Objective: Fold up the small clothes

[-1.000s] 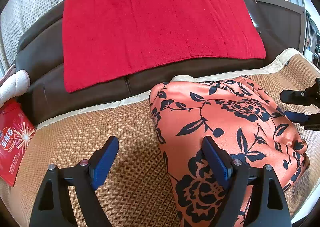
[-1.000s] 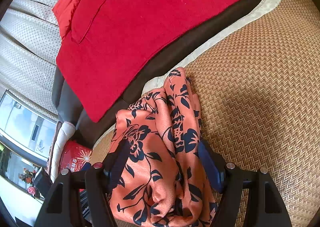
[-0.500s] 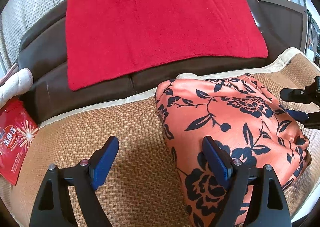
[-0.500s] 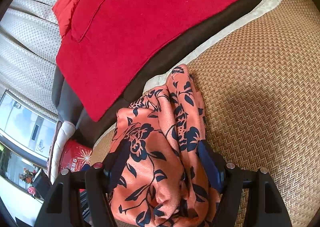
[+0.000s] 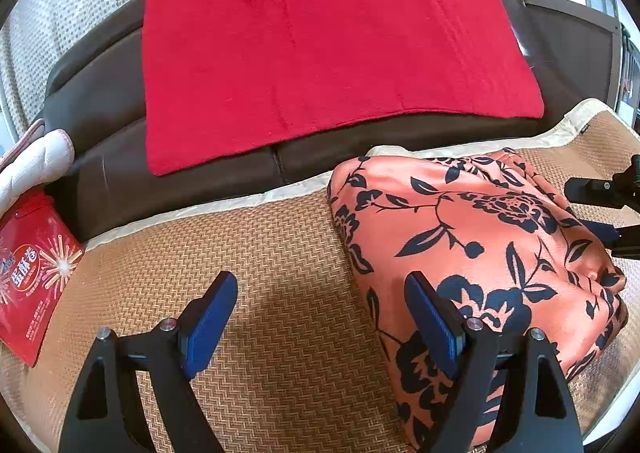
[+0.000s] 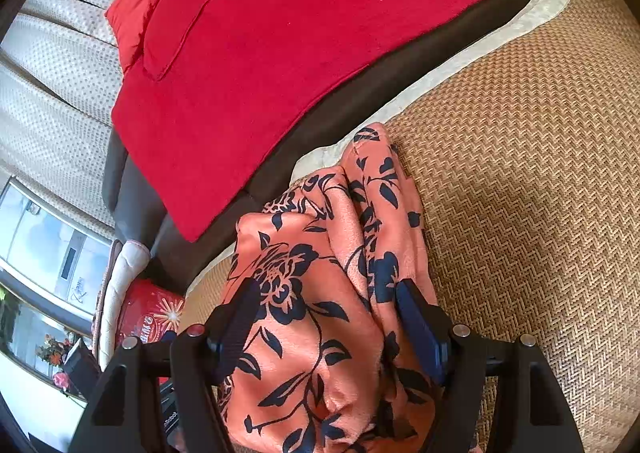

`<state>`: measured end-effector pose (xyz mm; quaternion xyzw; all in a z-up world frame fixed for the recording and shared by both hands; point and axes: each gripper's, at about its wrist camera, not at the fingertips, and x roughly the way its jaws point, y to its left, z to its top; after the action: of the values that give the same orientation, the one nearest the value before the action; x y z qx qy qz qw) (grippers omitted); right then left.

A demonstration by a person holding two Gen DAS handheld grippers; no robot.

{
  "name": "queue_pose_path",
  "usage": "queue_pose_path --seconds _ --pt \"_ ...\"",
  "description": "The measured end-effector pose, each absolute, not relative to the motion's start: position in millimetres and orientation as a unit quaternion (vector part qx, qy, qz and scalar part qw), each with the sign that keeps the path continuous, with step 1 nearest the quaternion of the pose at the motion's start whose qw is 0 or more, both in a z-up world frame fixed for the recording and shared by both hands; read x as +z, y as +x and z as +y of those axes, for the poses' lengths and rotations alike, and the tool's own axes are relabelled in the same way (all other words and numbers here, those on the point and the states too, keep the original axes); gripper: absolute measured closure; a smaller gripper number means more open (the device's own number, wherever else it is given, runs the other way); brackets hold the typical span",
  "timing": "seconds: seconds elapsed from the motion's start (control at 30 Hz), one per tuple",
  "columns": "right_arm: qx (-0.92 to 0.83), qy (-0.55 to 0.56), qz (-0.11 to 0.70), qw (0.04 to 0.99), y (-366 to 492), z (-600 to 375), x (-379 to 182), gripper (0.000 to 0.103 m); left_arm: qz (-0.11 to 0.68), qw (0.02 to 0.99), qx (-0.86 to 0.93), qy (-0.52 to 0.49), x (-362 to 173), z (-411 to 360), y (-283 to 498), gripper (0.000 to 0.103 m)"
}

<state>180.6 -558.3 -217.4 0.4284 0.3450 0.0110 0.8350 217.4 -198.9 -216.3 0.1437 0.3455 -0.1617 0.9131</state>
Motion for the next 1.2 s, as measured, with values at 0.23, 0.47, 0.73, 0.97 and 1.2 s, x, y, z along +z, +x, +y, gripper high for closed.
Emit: queue_pose_path --seconds 0.23,0.47,0.73,0.97,1.2 --pt "0.013 0.429 0.345 0.835 180 -559 -218 0.029 0.347 0.912 -0.162 0.146 -218 -202 218 0.017" --pt "0.015 0.429 0.343 0.835 176 -562 -217 0.029 0.349 0.911 -0.164 0.149 -220 -206 219 0.017" --pt "0.014 0.432 0.343 0.834 172 -566 -217 0.029 0.349 0.91 -0.164 0.149 -220 -206 219 0.017" --pt "0.012 0.431 0.346 0.833 170 -567 -218 0.029 0.351 0.91 -0.165 0.147 -221 -206 219 0.017" --pt "0.007 0.436 0.347 0.83 164 -574 -222 0.029 0.386 0.898 -0.199 0.072 -219 -196 231 0.017"
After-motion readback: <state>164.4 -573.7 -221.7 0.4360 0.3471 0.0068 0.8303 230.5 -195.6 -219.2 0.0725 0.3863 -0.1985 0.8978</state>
